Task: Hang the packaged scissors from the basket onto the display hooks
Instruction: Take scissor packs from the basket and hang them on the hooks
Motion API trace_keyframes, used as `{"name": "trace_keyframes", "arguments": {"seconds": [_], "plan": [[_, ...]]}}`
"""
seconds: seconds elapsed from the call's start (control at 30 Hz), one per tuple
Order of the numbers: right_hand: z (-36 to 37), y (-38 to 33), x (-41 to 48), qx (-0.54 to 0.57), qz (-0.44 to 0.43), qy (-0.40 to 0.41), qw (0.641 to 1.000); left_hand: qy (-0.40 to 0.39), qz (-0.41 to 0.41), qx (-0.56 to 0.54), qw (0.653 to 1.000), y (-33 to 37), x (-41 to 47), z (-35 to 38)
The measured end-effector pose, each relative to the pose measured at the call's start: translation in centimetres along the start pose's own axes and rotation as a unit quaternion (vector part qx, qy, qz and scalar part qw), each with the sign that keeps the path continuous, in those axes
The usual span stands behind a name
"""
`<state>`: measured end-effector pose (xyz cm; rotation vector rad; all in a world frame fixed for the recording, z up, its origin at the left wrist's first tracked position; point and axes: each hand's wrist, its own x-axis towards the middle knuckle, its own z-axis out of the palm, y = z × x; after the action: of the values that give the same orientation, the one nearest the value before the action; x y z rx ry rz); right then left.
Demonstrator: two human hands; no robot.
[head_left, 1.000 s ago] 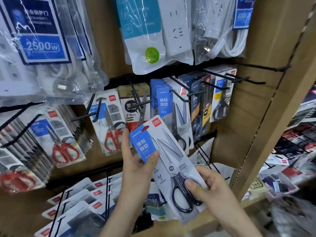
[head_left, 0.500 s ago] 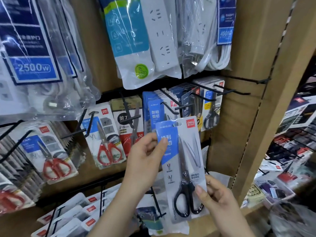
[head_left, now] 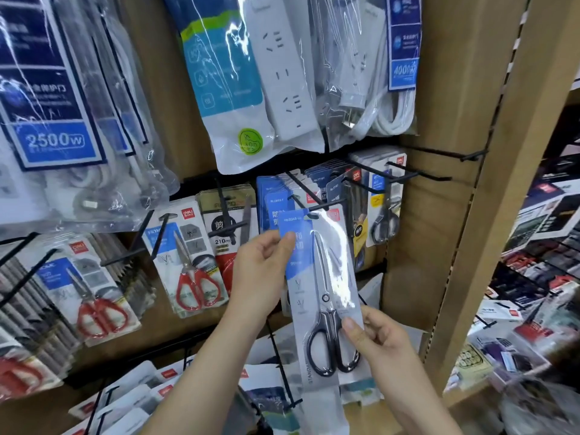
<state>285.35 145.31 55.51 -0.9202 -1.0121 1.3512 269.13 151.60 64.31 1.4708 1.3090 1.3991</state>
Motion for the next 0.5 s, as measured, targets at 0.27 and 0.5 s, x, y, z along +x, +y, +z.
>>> {"name": "trace_keyframes", "arguments": {"seconds": [0.27, 0.5], "plan": [[0.0, 1.9, 3.3, -0.202, -0.064, 0.006, 0.977, 0.002, -0.015, 0.083, 0.996, -3.0, -1.5, -0.1], [-0.6, 2.3, 7.2, -0.31, -0.015, 0.024, 0.95, 0.06, 0.01, 0.178, 0.982, -4.6, -0.1, 0.3]]}}
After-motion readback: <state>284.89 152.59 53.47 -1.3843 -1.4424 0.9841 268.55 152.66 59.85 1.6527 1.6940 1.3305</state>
